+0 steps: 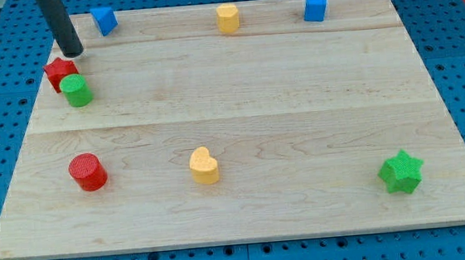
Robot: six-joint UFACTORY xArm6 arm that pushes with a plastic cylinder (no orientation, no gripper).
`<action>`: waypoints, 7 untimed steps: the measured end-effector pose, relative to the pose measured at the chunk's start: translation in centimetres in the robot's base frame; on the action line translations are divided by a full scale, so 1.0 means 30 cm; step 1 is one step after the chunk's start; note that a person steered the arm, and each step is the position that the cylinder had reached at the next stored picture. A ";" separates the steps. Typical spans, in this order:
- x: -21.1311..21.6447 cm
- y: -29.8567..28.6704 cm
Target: Move your arm a bit right and slightly down
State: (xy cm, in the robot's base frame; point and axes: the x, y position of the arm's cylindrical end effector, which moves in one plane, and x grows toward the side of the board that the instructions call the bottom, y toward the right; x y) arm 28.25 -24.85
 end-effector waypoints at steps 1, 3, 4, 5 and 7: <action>-0.003 -0.056; -0.050 0.187; -0.050 0.192; -0.050 0.209; -0.050 0.360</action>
State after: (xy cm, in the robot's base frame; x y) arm 26.75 -14.04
